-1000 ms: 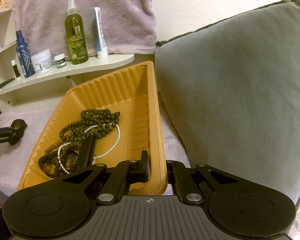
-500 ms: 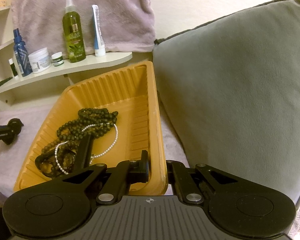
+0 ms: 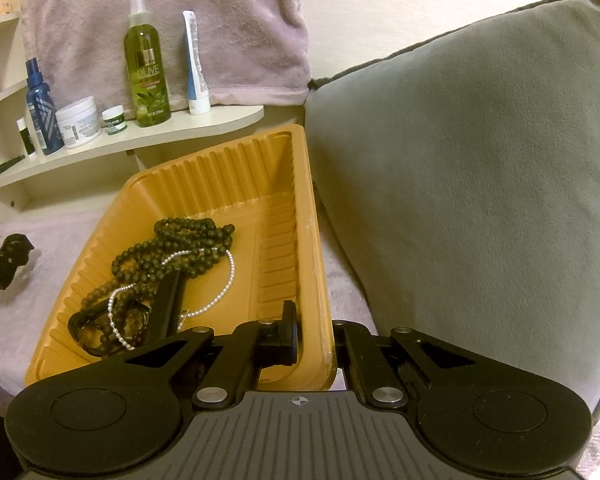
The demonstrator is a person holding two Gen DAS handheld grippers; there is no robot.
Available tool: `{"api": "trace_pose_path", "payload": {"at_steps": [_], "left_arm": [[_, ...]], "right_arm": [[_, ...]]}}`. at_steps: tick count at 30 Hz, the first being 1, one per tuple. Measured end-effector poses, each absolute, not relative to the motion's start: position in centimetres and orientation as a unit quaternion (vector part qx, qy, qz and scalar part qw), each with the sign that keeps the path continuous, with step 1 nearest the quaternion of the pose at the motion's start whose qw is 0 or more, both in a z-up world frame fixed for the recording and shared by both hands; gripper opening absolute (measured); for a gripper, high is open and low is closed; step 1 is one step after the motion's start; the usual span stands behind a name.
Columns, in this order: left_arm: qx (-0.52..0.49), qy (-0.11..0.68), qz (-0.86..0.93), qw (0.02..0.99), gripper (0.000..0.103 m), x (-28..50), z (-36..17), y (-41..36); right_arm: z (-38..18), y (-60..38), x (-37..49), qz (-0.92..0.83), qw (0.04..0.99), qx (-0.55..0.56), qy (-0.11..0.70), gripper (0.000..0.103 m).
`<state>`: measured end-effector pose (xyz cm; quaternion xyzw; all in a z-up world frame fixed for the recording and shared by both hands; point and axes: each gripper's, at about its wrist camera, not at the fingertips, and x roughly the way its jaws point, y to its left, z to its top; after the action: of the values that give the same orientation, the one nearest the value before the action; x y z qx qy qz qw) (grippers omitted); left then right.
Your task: Organize jewelry
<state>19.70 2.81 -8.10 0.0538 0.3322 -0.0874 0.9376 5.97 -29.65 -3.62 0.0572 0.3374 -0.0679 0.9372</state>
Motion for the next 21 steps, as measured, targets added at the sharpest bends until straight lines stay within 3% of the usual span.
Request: {"api": "trace_pose_path", "payload": {"at_steps": [21], "left_arm": [[0.035,0.305,-0.185,0.933,0.026,16.4,-2.8,-2.8]], "right_arm": [[-4.5,-30.4,6.8,-0.057,0.939,0.07,0.332,0.003]]}}
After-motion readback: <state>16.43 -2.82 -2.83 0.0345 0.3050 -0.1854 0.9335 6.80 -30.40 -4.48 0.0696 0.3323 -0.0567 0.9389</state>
